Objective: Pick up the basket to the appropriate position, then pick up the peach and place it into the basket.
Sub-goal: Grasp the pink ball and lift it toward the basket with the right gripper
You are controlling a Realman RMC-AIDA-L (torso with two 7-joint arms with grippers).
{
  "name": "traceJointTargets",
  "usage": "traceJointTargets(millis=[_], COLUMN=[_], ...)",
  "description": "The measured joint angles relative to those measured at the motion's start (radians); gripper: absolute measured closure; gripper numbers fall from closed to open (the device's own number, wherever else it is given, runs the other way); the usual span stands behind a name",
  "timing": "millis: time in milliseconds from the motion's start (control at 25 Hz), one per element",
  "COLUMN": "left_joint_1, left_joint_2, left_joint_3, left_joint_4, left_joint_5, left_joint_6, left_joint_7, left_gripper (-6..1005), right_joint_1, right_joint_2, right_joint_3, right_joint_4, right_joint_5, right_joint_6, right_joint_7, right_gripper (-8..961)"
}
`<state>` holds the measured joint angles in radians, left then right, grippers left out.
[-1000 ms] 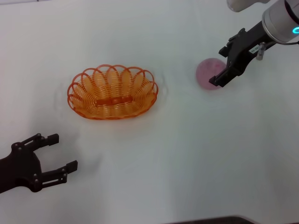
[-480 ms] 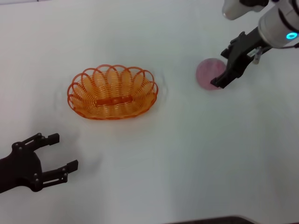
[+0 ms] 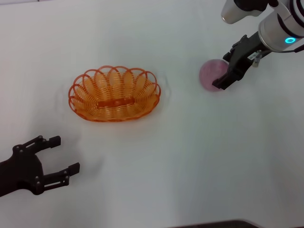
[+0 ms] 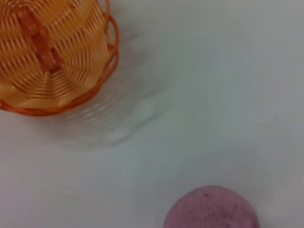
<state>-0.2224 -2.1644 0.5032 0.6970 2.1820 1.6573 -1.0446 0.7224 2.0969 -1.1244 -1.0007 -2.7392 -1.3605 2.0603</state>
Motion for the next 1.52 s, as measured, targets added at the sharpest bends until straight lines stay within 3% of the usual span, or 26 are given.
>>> traceJointTargets(millis=[80,320,960,1520], left_joint_1=[0.000,0.000,0.002,0.000], left_joint_2=[0.000,0.000,0.000,0.000], left_joint_3=[0.000,0.000,0.000,0.000], left_joint_4=[0.000,-0.001,-0.001,-0.001], left_joint_5=[0.002,0.001,0.000,-0.001], left_joint_6=[-0.002,-0.003,-0.002,-0.002], left_joint_7=[0.000,0.000,0.000,-0.010], left_gripper=[111,110,110,111], right_joint_1=[0.000,0.000,-0.002,-0.013], right_joint_2=[0.000,0.001,0.002,-0.001], right_joint_3=[-0.006,-0.041,-0.042,-0.019], right_joint_4=[0.001,0.005,0.001,-0.047], right_joint_5=[0.003,0.018,0.020,0.054], right_joint_6=[0.003,-0.005,0.002,-0.044], right_joint_7=[0.005,0.011,0.012,0.008], right_gripper=[107,305,690,736])
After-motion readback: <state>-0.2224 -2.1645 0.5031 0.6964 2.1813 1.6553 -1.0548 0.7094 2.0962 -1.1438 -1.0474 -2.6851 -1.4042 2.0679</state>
